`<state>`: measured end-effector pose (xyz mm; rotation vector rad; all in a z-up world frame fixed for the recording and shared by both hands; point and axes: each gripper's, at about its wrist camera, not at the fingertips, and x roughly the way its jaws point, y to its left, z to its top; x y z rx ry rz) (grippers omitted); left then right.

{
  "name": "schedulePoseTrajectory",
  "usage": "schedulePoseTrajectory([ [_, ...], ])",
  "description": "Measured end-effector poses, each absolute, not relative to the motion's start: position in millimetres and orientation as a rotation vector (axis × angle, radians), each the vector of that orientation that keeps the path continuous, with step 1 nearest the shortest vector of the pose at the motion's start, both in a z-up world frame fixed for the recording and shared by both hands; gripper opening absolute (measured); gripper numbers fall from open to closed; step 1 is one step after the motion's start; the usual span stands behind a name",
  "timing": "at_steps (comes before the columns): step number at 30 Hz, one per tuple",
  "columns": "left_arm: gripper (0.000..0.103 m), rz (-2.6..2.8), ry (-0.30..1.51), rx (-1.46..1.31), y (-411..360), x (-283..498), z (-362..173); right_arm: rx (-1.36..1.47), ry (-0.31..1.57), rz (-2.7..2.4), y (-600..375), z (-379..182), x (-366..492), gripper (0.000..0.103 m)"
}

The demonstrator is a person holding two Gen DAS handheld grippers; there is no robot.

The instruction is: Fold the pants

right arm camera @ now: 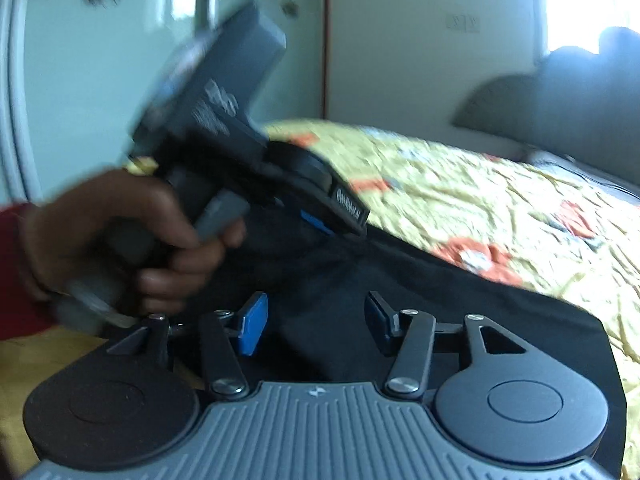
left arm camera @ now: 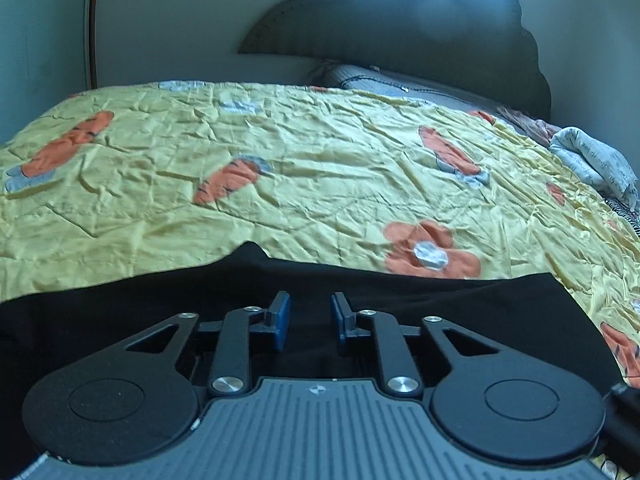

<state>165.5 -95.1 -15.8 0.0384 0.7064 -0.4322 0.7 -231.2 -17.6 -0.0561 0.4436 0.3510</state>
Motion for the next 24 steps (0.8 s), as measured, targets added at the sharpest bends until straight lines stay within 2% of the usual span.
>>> schedulePoseTrajectory([
  [3, 0.040, -0.445, 0.696, 0.085, -101, 157, -13, -0.073, 0.455, 0.273, -237, -16, 10, 0.053],
  [5, 0.053, -0.461, 0.693, 0.114, -108, 150, -15, -0.078, 0.502, 0.229, -239, -23, 21, 0.053],
  [9, 0.057, -0.439, 0.727, 0.179, -120, 148, -29, -0.080, 0.591, 0.206, -242, -37, 34, 0.053],
  [11, 0.061, -0.435, 0.728, 0.171, -119, 147, -33, -0.084, 0.587, 0.204, -246, -37, 32, 0.053],
  [19, 0.067, -0.423, 0.731, 0.160, -117, 147, -33, -0.028, 0.547, 0.154, -249, -35, 29, 0.053],
  [24, 0.070, -0.425, 0.722, 0.170, -118, 145, -34, 0.015, 0.596, 0.119, -255, -51, 51, 0.053],
])
